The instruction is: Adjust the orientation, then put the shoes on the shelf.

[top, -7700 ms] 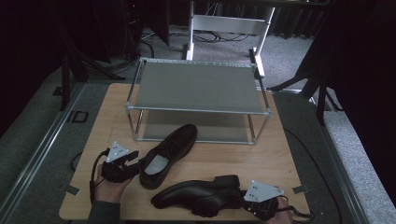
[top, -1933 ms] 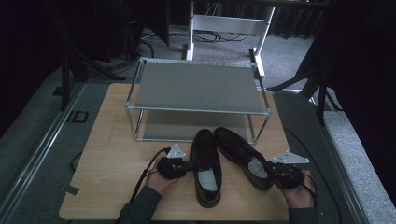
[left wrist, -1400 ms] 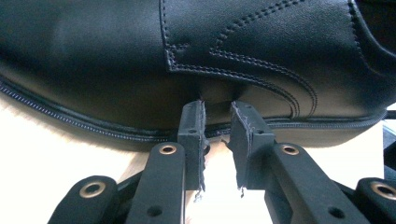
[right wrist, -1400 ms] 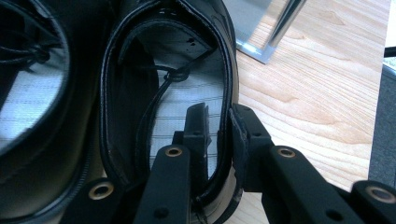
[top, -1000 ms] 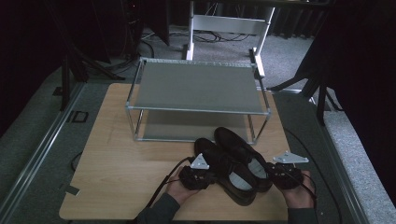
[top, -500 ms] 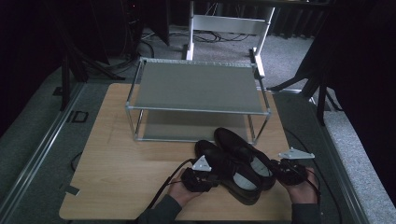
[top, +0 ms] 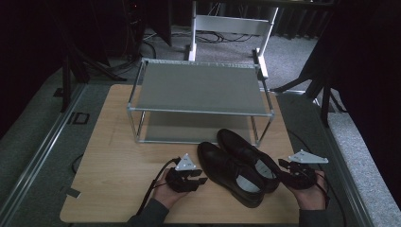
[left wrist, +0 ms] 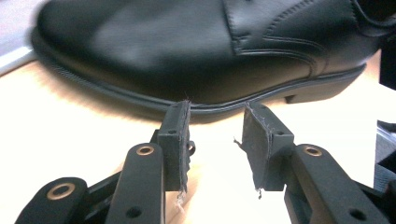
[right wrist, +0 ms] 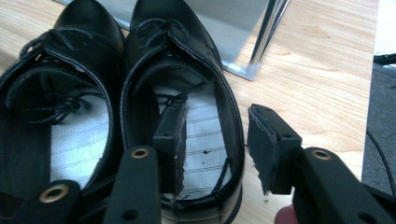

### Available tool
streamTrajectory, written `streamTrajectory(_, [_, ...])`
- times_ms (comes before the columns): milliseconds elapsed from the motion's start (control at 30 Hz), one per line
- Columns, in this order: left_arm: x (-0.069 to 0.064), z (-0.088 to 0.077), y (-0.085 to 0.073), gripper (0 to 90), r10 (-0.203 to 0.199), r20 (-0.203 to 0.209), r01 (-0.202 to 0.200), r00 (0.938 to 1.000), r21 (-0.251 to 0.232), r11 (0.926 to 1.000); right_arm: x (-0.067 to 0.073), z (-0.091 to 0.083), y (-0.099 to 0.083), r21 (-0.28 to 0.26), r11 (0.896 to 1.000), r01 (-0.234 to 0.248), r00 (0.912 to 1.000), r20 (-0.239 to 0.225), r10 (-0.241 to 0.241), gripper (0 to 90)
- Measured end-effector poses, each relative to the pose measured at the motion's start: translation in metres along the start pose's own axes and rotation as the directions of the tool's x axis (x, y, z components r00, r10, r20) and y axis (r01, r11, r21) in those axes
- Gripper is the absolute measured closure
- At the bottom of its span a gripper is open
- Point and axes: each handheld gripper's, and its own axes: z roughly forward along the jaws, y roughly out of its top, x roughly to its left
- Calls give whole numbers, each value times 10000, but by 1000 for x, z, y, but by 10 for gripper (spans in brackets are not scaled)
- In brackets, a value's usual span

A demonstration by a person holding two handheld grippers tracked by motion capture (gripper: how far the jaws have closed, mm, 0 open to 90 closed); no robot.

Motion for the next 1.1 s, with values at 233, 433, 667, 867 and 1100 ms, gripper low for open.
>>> streamTrajectory(233, [11, -17, -5, 608, -308, -428, 295, 9986, -303, 9991, 3, -4, 3, 0, 10000, 8, 9996, -269, -8, 502])
streamTrajectory(433, [19, -27, -7, 604, -613, -631, 577, 9961, -567, 9967, 5, -7, 3, -37, 10000, 52, 9993, -359, -53, 487])
streamTrajectory(667, [22, -35, -7, 601, -791, -735, 736, 9941, -749, 9945, 10, -10, 4, 83, 9998, 197, 9974, -694, -190, 470])
streamTrajectory(867, [22, -34, -7, 597, -793, -736, 740, 9941, -717, 9947, 17, -11, 5, 178, 9992, 370, 9951, -926, -352, 453])
streamTrajectory(1100, [23, -34, -8, 597, -810, -797, 755, 9935, -692, 9947, 22, -8, 6, 468, 9970, 609, 9910, -1223, -548, 429])
